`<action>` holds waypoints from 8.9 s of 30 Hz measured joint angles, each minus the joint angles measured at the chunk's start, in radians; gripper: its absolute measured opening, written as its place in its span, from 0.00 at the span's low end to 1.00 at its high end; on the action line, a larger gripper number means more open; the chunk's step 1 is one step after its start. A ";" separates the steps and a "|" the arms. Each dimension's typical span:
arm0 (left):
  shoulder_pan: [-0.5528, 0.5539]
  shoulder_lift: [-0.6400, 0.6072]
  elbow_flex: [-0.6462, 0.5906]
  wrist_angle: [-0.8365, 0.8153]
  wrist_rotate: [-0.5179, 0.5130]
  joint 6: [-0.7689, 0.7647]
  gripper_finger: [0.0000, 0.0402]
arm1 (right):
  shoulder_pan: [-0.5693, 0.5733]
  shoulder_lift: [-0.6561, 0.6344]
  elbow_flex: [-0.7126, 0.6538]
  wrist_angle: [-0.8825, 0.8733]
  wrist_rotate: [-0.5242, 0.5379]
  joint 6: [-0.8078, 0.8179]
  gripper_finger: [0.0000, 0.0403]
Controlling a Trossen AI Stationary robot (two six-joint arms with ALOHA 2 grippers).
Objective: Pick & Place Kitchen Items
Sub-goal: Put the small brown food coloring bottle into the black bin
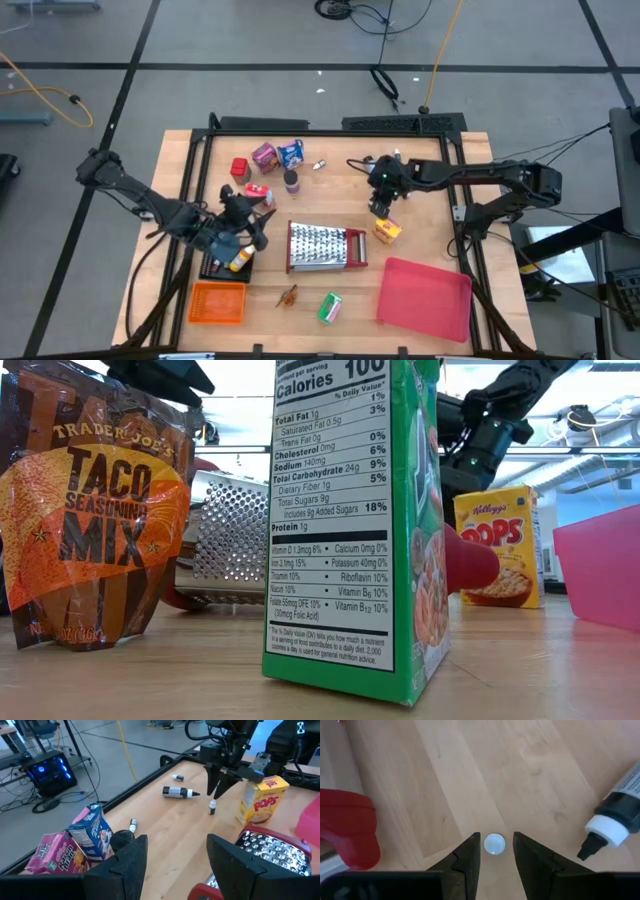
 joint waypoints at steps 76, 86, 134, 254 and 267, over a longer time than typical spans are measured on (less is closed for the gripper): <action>0.025 0.000 0.001 0.003 0.071 0.018 0.52 | 0.000 0.120 0.176 -0.218 -0.015 0.076 0.30; 0.025 0.000 0.001 0.003 0.071 0.017 0.52 | 0.015 0.185 0.189 -0.215 -0.016 0.056 0.32; 0.025 0.000 0.000 0.004 0.078 0.016 0.52 | 0.079 0.322 0.188 0.067 0.015 -0.133 0.37; 0.330 0.421 0.000 1.268 0.786 0.618 0.51 | 0.419 -0.063 0.188 0.729 0.032 -0.273 0.14; 0.330 0.417 0.000 1.260 0.810 0.618 0.41 | 0.419 -0.060 0.188 0.725 0.032 -0.274 0.14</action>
